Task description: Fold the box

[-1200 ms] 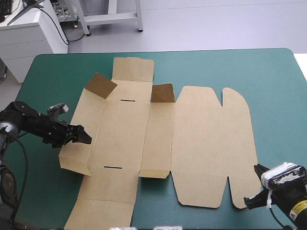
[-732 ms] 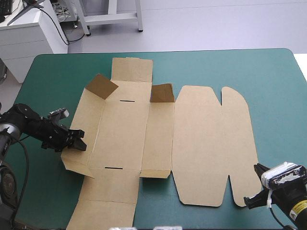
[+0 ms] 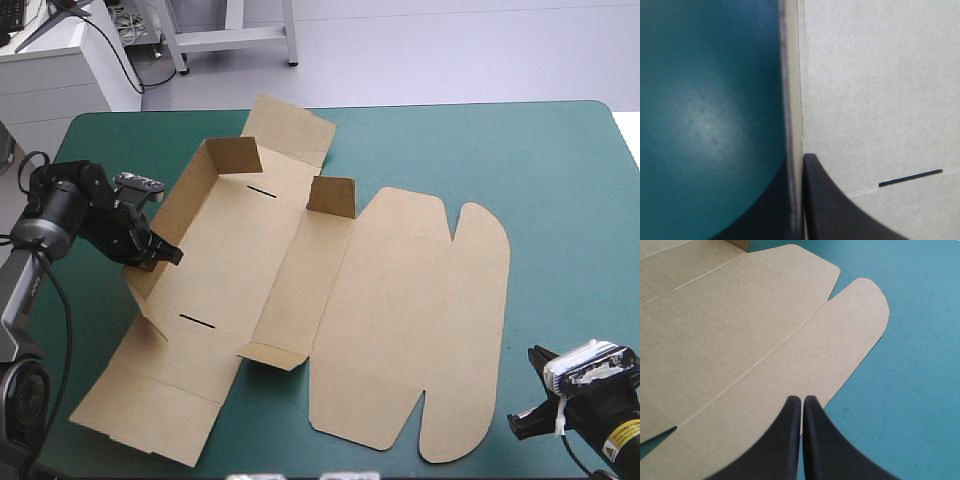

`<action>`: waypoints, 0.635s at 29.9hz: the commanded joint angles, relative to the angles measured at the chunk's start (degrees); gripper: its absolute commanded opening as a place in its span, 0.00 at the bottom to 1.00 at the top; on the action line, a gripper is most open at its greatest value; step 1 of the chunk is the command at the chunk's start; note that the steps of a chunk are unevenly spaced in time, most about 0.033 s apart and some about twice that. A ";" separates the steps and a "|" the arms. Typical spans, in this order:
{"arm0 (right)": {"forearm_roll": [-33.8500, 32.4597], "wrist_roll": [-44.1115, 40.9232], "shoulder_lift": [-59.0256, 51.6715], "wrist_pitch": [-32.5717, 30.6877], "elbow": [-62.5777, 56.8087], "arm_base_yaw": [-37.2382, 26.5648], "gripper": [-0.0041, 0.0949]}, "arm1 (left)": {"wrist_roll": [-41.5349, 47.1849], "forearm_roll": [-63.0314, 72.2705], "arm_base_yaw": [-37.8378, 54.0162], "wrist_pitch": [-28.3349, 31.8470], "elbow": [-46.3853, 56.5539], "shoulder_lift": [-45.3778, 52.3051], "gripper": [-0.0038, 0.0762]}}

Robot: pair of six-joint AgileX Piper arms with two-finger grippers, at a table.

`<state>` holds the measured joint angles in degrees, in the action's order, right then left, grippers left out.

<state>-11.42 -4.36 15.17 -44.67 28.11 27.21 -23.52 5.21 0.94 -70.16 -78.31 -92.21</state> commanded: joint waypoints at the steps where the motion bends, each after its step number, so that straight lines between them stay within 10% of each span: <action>1: -0.51 -0.01 0.49 1.04 1.57 -0.22 0.04 | 0.50 -8.40 -4.98 -4.10 -6.20 1.63 0.04; 19: 0.31 -9.59 0.49 0.39 1.57 -0.22 0.04 | -5.07 -33.14 -24.64 4.88 -13.41 -3.04 0.04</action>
<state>-9.68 -13.06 15.17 -48.11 28.11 27.21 -27.29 -24.79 -21.71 -68.38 -89.97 -97.59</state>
